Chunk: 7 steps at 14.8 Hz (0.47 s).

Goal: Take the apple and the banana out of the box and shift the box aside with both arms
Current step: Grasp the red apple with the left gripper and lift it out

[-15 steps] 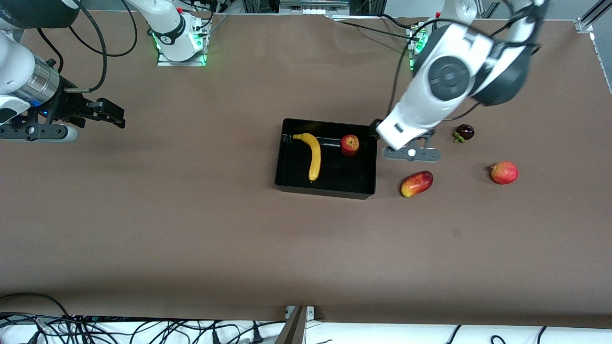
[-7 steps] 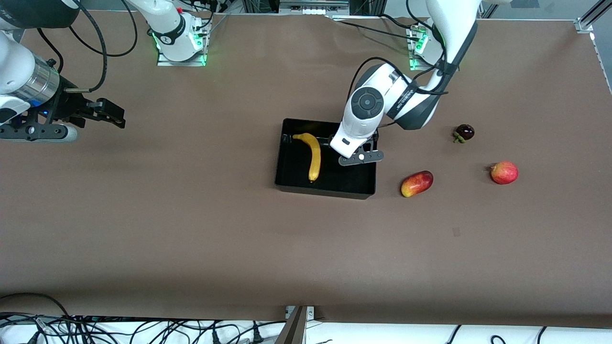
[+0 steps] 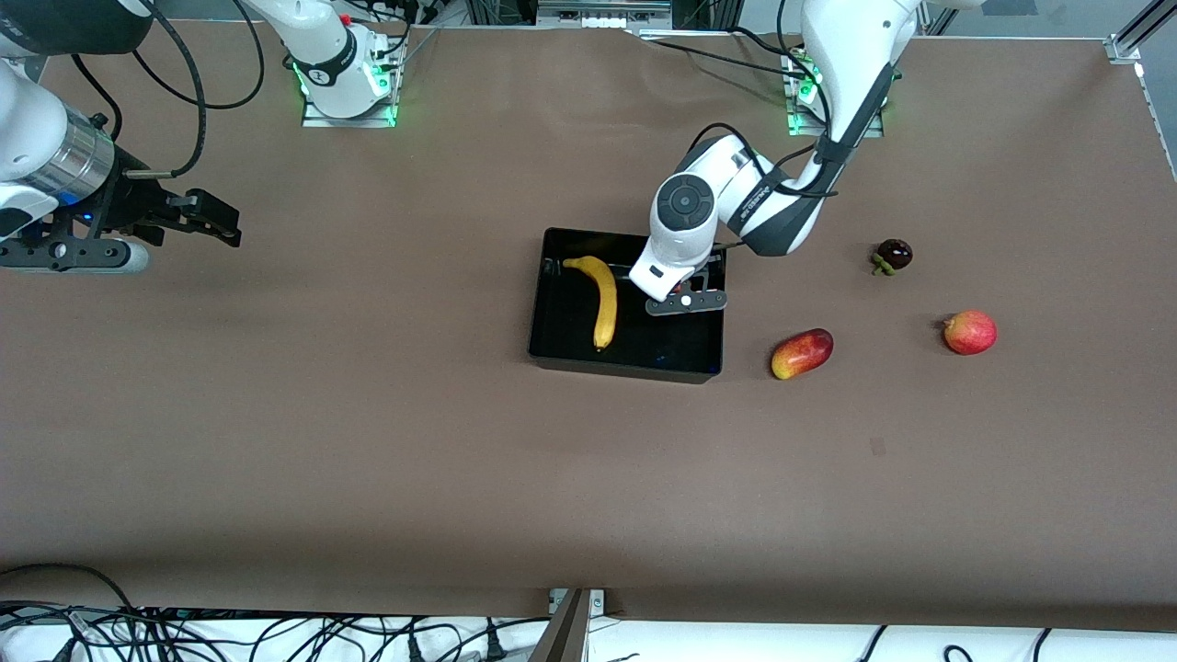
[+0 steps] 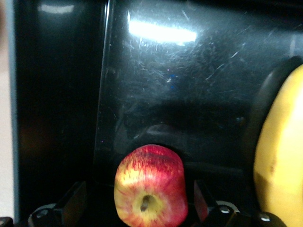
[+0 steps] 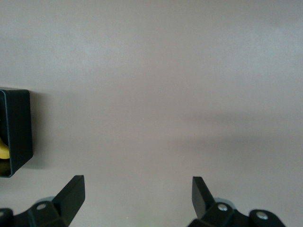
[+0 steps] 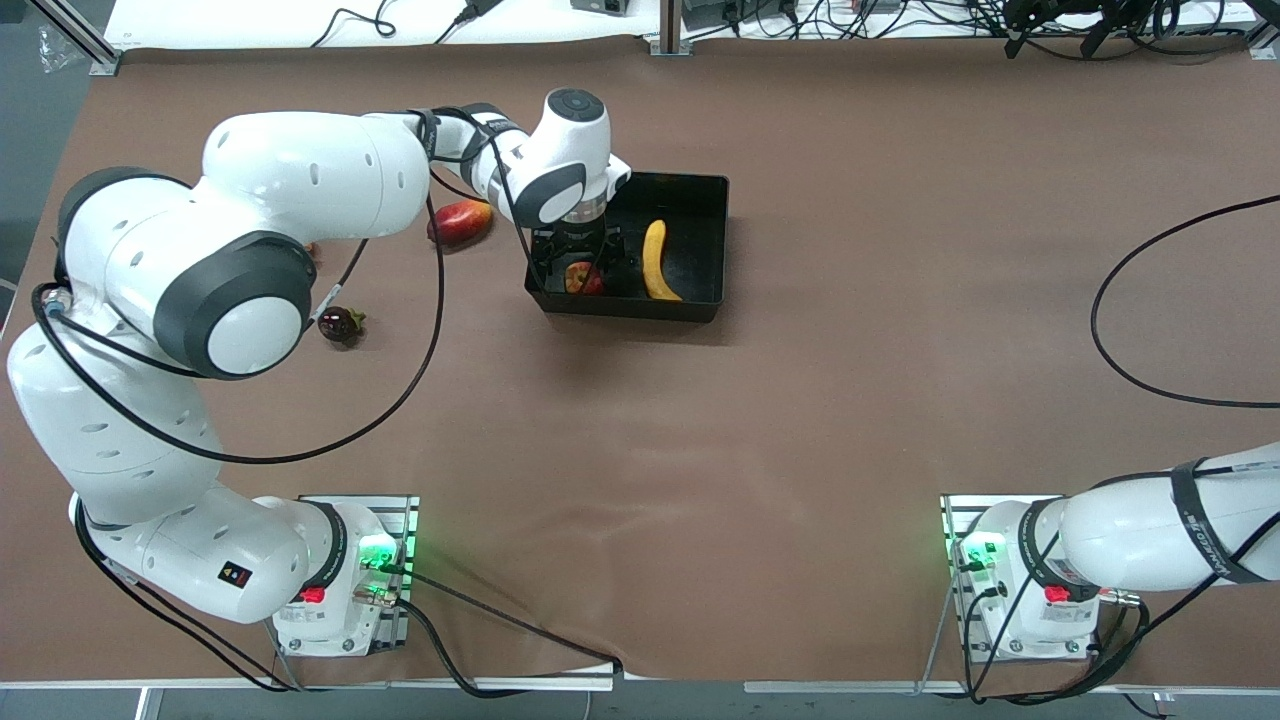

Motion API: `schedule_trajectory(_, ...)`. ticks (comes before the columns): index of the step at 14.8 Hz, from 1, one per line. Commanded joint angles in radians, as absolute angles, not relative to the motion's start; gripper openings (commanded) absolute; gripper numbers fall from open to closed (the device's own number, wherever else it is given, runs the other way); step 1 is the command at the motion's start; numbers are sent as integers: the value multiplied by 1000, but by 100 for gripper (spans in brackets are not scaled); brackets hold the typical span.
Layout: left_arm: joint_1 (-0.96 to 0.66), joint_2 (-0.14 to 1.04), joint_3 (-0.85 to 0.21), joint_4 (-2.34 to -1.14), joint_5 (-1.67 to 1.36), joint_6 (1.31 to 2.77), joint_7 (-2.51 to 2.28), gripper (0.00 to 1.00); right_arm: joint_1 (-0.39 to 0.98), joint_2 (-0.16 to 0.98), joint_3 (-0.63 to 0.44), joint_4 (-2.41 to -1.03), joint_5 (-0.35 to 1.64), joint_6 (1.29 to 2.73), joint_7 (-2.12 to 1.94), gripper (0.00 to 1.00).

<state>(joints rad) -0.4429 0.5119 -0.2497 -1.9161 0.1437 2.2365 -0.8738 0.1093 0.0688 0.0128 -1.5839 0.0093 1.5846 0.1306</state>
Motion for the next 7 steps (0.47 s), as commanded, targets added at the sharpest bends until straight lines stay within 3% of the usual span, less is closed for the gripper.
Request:
schedule_trajectory(1, -449, 540, -249, -1917, 179, 2290, -913, 100, 112, 67, 12, -1577, 2, 1582, 127, 100)
schedule_trajectory(3, -449, 546, -249, -1922, 181, 2304, -913, 97, 112, 67, 12, -1577, 2, 1582, 127, 100)
schedule_trajectory(4, -448, 545, -250, -1922, 181, 2304, -913, 61, 112, 67, 12, -1577, 2, 1582, 127, 100)
schedule_trajectory(5, -448, 542, -250, -1922, 181, 2303, -911, 40, 112, 67, 12, -1577, 2, 1582, 127, 100)
schedule_trajectory(7, -443, 528, -250, -1921, 181, 2292, -899, 16, 112, 67, 12, -1577, 2, 1582, 127, 100)
